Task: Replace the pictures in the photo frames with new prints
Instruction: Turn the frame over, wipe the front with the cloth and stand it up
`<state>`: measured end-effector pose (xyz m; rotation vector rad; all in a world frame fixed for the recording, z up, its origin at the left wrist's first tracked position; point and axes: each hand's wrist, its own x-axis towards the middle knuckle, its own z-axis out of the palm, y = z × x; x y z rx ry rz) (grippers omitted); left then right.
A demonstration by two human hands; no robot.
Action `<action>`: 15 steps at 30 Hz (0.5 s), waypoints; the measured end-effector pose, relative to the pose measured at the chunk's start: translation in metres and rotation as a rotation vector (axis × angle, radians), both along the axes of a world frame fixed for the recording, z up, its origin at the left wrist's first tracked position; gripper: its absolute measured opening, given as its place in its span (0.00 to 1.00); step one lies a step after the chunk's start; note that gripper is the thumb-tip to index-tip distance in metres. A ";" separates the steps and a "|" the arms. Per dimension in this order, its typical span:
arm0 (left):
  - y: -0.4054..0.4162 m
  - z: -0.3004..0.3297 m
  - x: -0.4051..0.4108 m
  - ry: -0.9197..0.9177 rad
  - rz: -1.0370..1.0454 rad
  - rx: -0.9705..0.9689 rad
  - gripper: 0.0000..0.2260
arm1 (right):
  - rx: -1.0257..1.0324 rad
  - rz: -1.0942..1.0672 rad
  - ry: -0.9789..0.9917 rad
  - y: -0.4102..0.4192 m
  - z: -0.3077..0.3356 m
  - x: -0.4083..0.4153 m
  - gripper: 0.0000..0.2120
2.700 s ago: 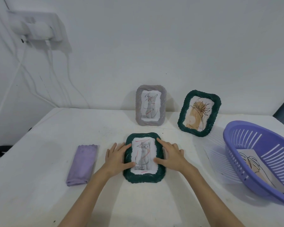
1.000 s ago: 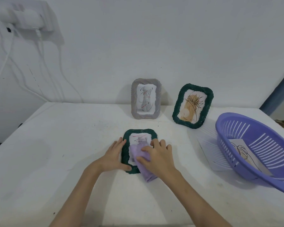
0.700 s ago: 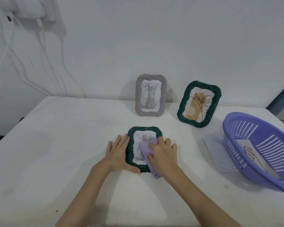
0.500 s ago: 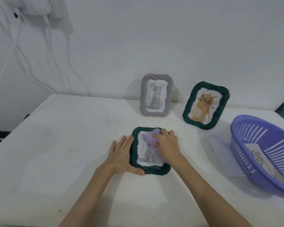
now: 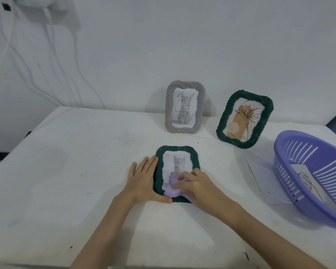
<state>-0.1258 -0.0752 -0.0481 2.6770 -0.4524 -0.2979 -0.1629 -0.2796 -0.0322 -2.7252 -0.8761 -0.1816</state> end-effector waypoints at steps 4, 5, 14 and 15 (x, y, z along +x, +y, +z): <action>0.001 0.000 0.002 0.009 -0.012 0.014 0.62 | -0.050 -0.090 0.002 -0.027 0.000 0.001 0.17; 0.001 0.000 0.002 0.015 -0.014 0.011 0.62 | -0.060 -0.120 0.007 -0.030 0.000 0.006 0.17; 0.002 0.002 0.005 0.010 -0.007 -0.010 0.62 | -0.127 -0.294 0.027 0.023 0.004 0.091 0.16; 0.002 0.002 0.005 0.009 -0.005 -0.017 0.62 | -0.103 -0.276 0.007 0.031 0.003 0.091 0.16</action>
